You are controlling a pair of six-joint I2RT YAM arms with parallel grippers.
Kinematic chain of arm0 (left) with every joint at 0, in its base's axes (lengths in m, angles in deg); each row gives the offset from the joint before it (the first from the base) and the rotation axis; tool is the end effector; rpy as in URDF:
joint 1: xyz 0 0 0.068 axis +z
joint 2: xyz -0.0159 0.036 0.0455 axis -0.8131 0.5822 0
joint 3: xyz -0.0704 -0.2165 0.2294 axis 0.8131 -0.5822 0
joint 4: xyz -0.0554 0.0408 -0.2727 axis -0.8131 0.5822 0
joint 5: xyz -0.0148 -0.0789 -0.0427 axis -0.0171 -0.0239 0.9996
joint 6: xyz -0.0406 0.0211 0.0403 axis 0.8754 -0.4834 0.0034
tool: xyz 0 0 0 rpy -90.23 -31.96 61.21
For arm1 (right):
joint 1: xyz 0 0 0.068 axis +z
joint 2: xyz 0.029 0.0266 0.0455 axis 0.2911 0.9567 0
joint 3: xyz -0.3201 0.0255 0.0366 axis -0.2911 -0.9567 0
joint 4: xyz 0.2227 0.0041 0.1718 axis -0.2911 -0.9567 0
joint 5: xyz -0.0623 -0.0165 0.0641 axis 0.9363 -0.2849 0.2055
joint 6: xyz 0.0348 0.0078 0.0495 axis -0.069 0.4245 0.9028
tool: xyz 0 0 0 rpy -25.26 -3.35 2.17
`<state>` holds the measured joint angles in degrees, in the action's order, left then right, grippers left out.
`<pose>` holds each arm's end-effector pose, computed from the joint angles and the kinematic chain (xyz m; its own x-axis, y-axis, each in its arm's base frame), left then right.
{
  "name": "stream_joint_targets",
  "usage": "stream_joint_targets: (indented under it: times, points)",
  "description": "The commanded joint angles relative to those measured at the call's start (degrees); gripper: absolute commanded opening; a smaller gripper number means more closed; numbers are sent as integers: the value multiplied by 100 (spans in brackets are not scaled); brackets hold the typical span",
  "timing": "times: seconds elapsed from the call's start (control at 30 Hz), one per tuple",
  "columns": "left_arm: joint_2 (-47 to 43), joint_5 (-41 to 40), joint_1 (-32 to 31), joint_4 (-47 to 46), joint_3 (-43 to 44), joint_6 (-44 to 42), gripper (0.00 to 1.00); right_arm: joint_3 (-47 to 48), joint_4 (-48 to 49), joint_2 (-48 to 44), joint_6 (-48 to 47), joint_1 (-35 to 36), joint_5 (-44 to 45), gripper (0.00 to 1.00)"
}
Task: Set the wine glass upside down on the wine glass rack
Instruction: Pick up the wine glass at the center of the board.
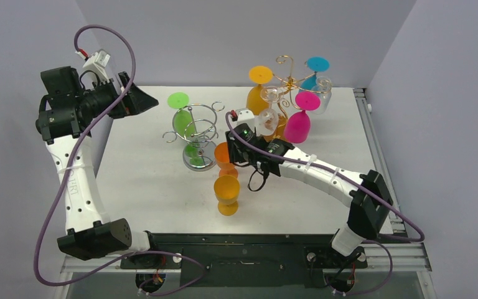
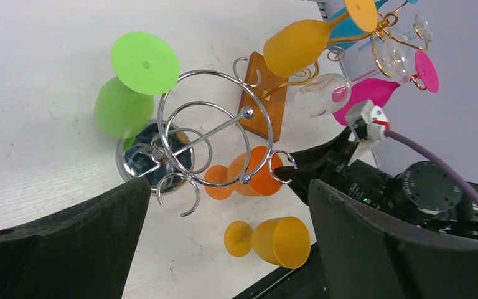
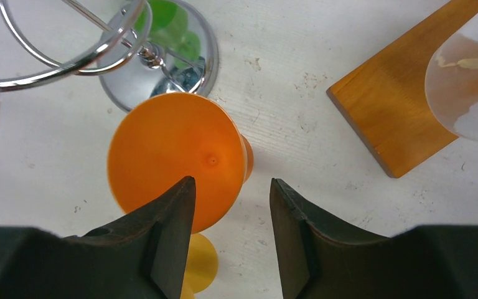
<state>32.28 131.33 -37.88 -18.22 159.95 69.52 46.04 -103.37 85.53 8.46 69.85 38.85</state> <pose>0.2614 0.0421 0.5347 -0.5767 -0.2898 -0.7638 0.3179 0.7817 -0.5366 0.2475 0.3064 0.3496 -0.6574 -0.0929 -0.7478 -0.3657 0.9070 0.2088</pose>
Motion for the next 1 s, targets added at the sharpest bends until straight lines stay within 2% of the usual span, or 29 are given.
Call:
stream_joint_targets:
  times: [0.0,0.2,0.33,0.4,0.77,0.97]
  points:
    - [-151,188,30,137,412,-110,96,-249,347,112,73,-21,50,42]
    - [-184,279,29,262,594,-110,97,-673,588,97,243,-160,-94,28]
    - [-207,369,14,267,611,-59,98,-861,683,-250,284,-227,-53,11]
    - [-230,382,-17,264,586,-49,98,-872,628,-451,268,-241,19,0]
    - [-393,-4,-862,231,432,-108,99,-842,-182,-2074,21,-223,301,0]
    - [-188,-251,-1548,890,811,-842,100,-451,-570,-3136,-126,-203,-217,0]
